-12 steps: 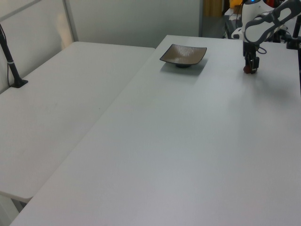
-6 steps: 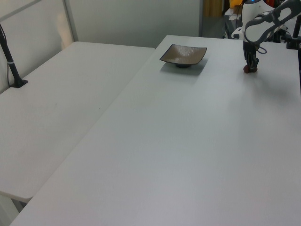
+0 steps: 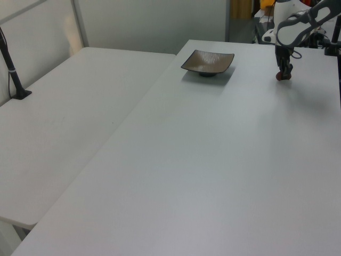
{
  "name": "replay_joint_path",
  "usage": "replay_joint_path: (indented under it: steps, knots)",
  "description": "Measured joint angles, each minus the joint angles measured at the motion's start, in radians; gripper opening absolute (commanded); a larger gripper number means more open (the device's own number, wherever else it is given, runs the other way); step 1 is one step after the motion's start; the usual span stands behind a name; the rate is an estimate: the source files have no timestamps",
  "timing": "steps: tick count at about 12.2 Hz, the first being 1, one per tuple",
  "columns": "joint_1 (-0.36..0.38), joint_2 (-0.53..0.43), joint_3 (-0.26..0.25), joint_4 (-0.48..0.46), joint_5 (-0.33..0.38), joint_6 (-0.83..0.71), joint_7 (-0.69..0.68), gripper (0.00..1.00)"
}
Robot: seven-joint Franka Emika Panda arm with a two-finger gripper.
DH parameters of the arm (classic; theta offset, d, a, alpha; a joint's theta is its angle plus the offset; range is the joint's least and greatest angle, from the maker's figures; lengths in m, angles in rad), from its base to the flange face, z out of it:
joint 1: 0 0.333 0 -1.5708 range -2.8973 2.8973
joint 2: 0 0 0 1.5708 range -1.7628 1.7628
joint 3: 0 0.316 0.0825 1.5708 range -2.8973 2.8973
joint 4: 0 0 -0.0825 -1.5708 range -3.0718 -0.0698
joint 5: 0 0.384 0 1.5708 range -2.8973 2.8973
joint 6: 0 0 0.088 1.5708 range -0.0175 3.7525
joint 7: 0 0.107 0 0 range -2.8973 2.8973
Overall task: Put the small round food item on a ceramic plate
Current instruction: 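Close the gripper on the dark red food item and lift it, then carry the held food item over the brown square plate and lower it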
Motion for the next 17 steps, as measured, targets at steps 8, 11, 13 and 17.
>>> replay_joint_path:
  steps: [8,11,13,17]
  knots:
    - [0.042,-0.051,0.018,0.293,0.147,-0.268,0.020,0.00]
    - [0.046,-0.045,0.053,0.342,0.167,-0.268,0.185,0.00]
    - [0.051,-0.025,0.075,0.375,0.167,-0.259,0.289,0.00]
    - [0.082,0.072,0.078,0.460,0.167,-0.096,0.527,0.00]
